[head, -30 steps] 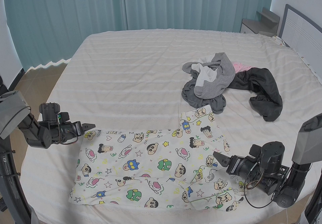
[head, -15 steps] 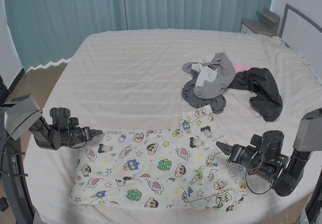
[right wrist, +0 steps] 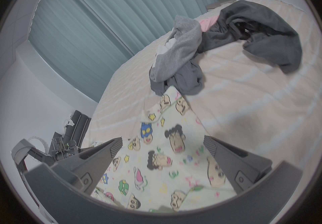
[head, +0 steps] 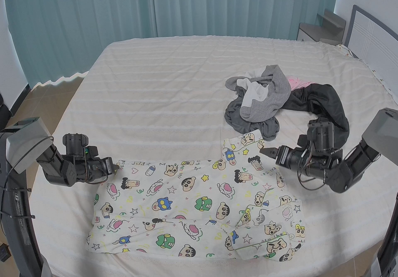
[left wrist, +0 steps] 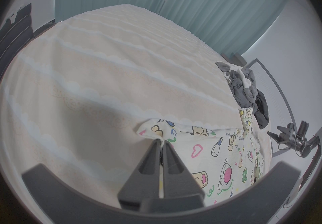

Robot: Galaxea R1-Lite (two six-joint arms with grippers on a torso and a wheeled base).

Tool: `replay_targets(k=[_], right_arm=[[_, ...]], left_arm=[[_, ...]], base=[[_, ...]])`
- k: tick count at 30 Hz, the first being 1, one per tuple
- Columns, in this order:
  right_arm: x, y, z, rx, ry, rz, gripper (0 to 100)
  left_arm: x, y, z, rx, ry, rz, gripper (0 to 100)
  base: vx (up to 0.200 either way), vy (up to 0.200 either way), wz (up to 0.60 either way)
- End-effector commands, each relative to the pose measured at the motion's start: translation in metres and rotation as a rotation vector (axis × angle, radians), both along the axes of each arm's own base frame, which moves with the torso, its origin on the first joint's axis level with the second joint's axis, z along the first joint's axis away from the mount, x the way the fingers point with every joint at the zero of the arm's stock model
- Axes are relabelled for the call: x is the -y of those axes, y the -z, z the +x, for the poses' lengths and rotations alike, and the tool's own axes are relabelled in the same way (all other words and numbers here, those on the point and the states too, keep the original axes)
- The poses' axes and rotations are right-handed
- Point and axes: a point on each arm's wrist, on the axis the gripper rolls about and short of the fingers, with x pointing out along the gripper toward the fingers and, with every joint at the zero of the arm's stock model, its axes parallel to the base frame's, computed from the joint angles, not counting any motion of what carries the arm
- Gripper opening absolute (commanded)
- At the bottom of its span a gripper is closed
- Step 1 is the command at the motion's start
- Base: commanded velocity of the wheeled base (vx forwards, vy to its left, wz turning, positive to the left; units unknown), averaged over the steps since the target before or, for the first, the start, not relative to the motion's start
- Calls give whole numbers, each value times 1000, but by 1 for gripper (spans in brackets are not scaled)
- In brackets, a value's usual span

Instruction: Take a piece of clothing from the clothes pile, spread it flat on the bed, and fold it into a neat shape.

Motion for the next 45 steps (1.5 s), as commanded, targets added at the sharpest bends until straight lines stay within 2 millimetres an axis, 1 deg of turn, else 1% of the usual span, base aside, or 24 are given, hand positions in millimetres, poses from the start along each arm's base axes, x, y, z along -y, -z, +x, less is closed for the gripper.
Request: replay_targets(k=[1, 4, 7, 9, 10, 11, 12, 14, 18, 23, 24, 29, 30, 35, 42, 45], right_arm=[[21, 22, 67, -70, -37, -7, 100], [20, 31, 79, -75, -63, -14, 100], [17, 29, 91, -95, -97, -11, 100], [16, 29, 93, -103, -103, -17, 100], [15, 33, 99, -113, -121, -44, 100], [15, 34, 99, -114, -123, -48, 100], [14, 40, 104, -109, -138, -71, 100], [13, 44, 108, -104, -144, -77, 100], [7, 52, 108, -110, -159, -83, 100], [-1, 55, 110, -93, -186, -100, 100], [-6, 54, 112, -77, -195, -99, 100], [-17, 54, 121, -44, -212, -95, 100], [-19, 54, 122, -39, -216, -94, 0], [-24, 61, 125, -36, -218, -99, 0], [-13, 56, 127, -11, -189, -91, 0], [-6, 51, 124, 48, -169, -76, 0]], left_arm=[[0, -18, -1, 31, -45, -19, 0], [-1, -20, -1, 35, -66, -3, 0], [-2, -24, -1, 43, -79, 3, 0], [-2, -25, -1, 47, -79, 3, 0], [-2, -26, -2, 46, -82, 6, 0], [-2, -26, -2, 46, -82, 6, 0], [-2, -27, -2, 49, -84, 7, 0], [-2, -30, -3, 53, -88, 4, 0], [-4, -31, -3, 53, -104, -1, 0], [-5, -30, -3, 49, -110, -3, 0], [-6, -31, -3, 51, -112, -3, 0], [-6, -29, -5, 43, -112, -5, 0], [-6, -28, -6, 38, -111, -6, 0], [-5, -28, -6, 35, -111, -5, 0], [-6, -29, -7, 37, -113, -3, 0], [-6, -31, -7, 41, -128, 8, 0]], base=[[0, 0, 0], [0, 0, 0], [0, 0, 0], [0, 0, 0], [0, 0, 0], [0, 0, 0], [0, 0, 0], [0, 0, 0], [0, 0, 0], [0, 0, 0], [0, 0, 0], [0, 0, 0], [0, 0, 0], [0, 0, 0], [0, 0, 0], [0, 0, 0]])
